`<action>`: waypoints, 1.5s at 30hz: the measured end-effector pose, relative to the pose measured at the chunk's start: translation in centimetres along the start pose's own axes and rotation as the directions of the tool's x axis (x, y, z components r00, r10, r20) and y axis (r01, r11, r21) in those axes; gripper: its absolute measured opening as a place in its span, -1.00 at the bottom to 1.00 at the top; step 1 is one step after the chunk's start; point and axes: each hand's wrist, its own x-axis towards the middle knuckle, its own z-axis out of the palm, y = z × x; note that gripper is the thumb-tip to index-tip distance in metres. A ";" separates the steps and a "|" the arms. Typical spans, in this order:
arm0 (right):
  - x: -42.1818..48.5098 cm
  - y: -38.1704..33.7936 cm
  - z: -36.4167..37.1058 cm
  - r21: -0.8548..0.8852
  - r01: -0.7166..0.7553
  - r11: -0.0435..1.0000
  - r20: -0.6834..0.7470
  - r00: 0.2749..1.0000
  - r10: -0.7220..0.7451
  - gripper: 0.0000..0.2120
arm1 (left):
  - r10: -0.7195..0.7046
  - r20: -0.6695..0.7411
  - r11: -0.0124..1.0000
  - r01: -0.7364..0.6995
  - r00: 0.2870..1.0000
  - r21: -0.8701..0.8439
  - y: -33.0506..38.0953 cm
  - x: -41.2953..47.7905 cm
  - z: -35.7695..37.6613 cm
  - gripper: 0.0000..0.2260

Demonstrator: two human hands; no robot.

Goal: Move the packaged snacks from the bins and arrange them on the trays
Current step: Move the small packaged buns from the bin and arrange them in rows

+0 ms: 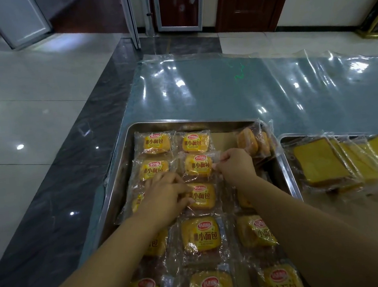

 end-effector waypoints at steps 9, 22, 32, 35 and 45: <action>-0.8 -0.5 -0.3 -0.087 0.064 0.994 0.062 0.996 -0.059 -0.83 | 0.000 -0.011 1.000 0.000 1.000 0.029 0.5 -0.2 -0.6 -0.71; -3.0 2.4 -9.3 -0.226 0.346 0.910 -0.100 0.921 -0.375 -0.88 | 0.076 -0.072 0.994 -0.081 0.994 -0.069 6.6 1.2 -1.7 -0.84; 1.3 5.6 -13.0 -0.292 0.187 0.938 -0.025 0.979 -0.203 -0.74 | -0.068 -0.092 0.958 0.040 0.993 -0.284 12.4 6.7 0.8 -0.80; 2.1 5.7 -13.1 -0.316 0.192 0.929 0.082 0.981 -0.175 -0.80 | -0.087 -0.057 0.954 0.066 0.995 -0.293 13.4 8.7 1.8 -0.66; 4.3 6.0 -12.8 -0.089 0.288 0.953 0.161 0.949 -0.272 -0.83 | -0.090 -0.080 0.954 0.063 0.993 -0.294 12.6 12.3 4.6 -0.36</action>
